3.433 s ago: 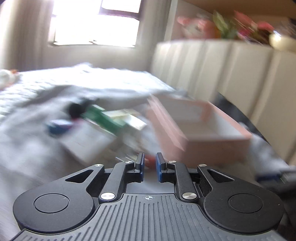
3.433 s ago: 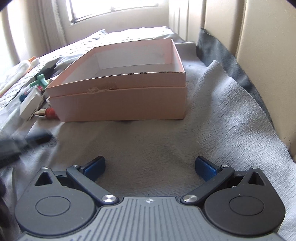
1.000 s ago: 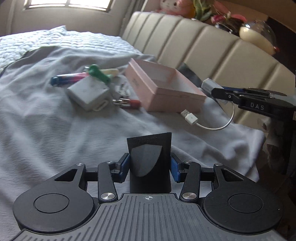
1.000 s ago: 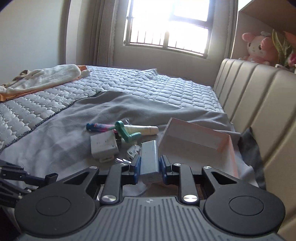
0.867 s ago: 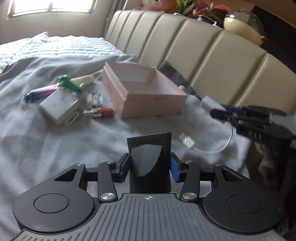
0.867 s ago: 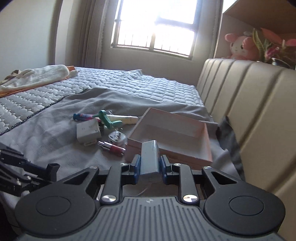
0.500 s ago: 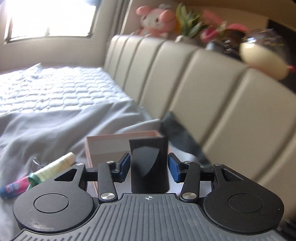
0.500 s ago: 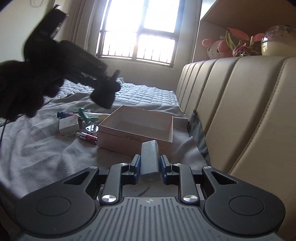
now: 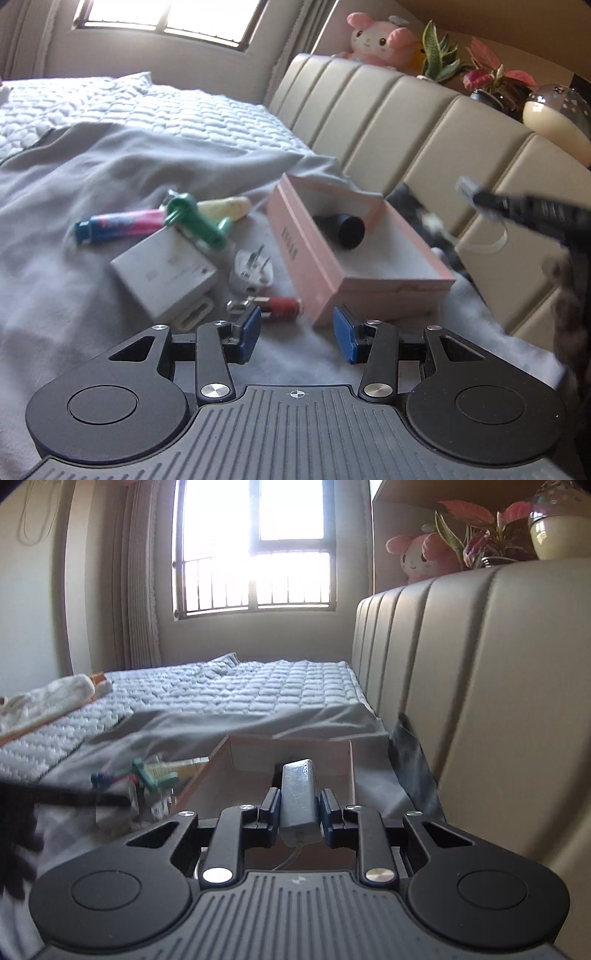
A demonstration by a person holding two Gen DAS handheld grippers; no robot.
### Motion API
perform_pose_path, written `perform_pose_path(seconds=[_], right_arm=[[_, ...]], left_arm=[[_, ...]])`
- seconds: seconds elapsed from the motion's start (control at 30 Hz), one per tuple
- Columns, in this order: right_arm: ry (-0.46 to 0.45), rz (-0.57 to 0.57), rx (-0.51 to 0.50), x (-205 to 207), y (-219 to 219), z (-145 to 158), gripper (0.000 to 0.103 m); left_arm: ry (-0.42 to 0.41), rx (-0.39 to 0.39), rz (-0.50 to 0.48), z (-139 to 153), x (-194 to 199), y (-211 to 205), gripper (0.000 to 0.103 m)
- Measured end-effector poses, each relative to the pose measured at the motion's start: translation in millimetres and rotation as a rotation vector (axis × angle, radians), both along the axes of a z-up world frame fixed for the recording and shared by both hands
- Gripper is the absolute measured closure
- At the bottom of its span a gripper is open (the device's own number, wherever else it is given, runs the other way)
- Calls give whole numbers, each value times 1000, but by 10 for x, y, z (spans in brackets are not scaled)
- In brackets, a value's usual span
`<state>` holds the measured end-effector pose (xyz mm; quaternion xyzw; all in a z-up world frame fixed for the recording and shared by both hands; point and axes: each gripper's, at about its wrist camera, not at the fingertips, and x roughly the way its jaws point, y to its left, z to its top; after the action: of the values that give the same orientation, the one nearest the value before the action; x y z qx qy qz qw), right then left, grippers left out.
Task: Organize rigid objects
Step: 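Lower the cone into the pink box with left tool while right tool drops its item, then grasp the white plug with left tool while right tool grasps the red-silver lipstick tube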
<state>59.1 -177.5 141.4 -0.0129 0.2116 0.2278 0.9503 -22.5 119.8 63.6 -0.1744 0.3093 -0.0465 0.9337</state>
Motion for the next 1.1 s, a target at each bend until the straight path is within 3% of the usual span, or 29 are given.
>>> perform_pose_path(seconds=[0.07,0.13,0.17,0.4,0.47,0.57,0.63,0.7,0.83,1.0,1.1], right_arm=[[21,-13,50,352,181,118,79],[45,-51,21,644,375,133,68],[50,-65,-4,717,470,111,68],[25,159,-172,194,1148,-276,62],[60,242,-210,122,1428,-393,62],[169,306,-177,210,1768,-475,62],[258,316,-135,363,1986,-497,52],[307,288,-119,540,2179,-536,45],[373,247,-133,863,2513,-705,45],[399,252,-135,849,2582,-805,45],[356,259,-118,618,2461,-784,46]], left_arm=[[32,28,47,-64,-56,100,56],[37,80,101,-88,-110,199,56],[24,93,120,-83,-132,250,56],[-40,39,198,-97,-151,548,56],[-45,20,199,-116,-190,593,56],[-40,-12,200,-171,-303,675,56],[-29,-44,210,-220,-382,738,56],[-17,-74,228,-256,-456,785,56],[-21,-106,231,-293,-582,847,56],[-38,-127,250,-289,-687,923,56],[-49,-137,278,-269,-709,956,56]])
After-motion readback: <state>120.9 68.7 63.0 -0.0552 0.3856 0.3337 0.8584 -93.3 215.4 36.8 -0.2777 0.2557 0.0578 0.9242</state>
